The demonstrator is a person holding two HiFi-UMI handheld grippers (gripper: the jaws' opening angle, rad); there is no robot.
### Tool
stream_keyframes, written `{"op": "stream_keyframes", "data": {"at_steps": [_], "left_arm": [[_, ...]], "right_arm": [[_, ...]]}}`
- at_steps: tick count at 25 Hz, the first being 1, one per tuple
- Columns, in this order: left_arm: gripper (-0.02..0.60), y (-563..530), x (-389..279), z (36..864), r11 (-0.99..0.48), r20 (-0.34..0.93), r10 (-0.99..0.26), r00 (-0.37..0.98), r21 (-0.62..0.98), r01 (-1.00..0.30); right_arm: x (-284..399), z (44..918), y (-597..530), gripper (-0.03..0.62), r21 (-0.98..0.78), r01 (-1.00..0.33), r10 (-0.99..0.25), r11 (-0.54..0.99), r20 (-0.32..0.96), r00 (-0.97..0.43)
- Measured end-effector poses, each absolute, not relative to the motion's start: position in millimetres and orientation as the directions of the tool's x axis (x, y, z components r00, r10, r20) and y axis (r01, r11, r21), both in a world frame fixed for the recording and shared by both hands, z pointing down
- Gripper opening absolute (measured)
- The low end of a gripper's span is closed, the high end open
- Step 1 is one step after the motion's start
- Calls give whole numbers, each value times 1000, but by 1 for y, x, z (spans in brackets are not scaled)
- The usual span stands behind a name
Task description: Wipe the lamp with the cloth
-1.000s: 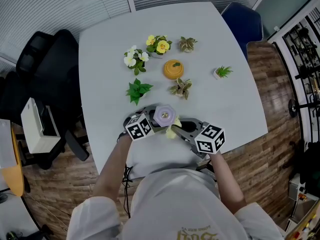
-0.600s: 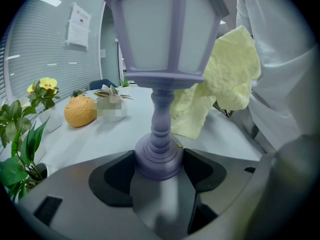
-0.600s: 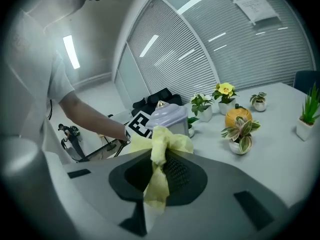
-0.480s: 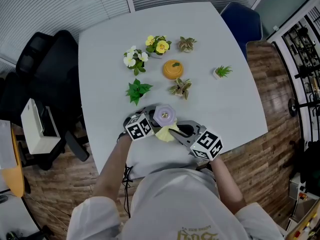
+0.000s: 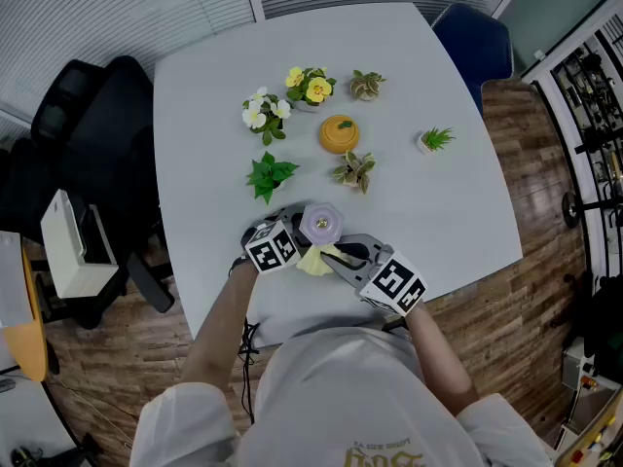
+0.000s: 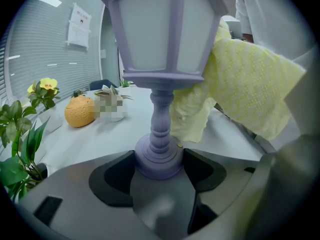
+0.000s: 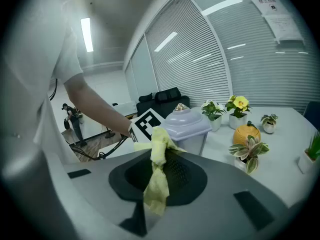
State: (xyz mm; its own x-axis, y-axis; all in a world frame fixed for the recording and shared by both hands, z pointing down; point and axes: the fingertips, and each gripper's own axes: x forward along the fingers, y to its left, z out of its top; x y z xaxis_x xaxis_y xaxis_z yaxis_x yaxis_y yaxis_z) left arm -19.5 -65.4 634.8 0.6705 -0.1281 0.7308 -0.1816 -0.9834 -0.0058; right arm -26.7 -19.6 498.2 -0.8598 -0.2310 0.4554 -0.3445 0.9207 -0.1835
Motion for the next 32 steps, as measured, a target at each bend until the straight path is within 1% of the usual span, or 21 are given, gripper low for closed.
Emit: {"op": "stream_keyframes", "data": {"at_steps": [7,23,32], "left_arm": [[302,-65,-20,634,-983,730,-129,672,-7,-181],[302,-66,-19,634,-983,729,-130,672,-8,-181],[302,-66,-19,635,-983,728,-132,672,-10,-181]], "right_arm": [[-29,503,-21,55,-189,-350,-230,917,467,-854],[-34,521,-23,55,-224,-340,-186,913,514,-837],[-33,537,-23,55,-205,-355,-180,912,578,-796]]}}
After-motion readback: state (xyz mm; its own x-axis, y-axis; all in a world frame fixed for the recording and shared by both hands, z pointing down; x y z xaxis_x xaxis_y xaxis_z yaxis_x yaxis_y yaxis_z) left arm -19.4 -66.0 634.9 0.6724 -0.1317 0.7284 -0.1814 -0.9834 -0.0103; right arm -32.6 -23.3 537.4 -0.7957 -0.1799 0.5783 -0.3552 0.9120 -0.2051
